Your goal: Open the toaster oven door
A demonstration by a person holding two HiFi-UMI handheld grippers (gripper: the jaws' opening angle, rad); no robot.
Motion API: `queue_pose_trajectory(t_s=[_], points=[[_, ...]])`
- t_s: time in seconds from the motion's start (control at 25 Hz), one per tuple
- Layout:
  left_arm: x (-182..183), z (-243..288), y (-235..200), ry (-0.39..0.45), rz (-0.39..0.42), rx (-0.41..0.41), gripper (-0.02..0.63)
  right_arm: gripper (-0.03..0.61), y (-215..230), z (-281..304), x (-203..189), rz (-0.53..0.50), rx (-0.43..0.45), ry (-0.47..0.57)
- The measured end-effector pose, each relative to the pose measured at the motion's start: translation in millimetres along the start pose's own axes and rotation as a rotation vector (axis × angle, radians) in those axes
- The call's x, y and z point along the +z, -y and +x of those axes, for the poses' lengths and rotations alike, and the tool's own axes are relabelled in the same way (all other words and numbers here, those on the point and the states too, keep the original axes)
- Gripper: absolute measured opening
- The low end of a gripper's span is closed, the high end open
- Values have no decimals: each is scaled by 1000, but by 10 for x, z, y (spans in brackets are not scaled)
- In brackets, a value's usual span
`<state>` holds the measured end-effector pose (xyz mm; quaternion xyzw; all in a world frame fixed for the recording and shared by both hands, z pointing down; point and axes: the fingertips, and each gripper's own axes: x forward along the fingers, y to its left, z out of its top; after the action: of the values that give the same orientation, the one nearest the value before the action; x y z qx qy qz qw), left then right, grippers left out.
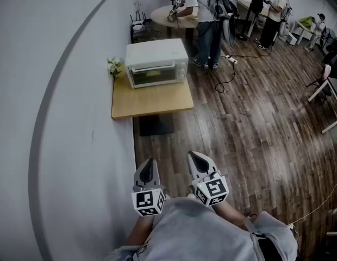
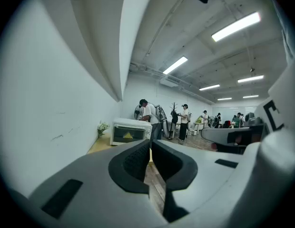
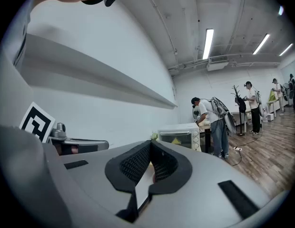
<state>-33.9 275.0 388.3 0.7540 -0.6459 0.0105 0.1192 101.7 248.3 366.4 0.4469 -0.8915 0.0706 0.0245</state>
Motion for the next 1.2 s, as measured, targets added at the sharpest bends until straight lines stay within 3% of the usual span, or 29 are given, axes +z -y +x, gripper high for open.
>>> queue_pose_trajectory(t_s=[1.2], points=[[-174, -16, 452, -43, 7, 32, 14, -2, 306, -284, -195, 40, 30, -45]])
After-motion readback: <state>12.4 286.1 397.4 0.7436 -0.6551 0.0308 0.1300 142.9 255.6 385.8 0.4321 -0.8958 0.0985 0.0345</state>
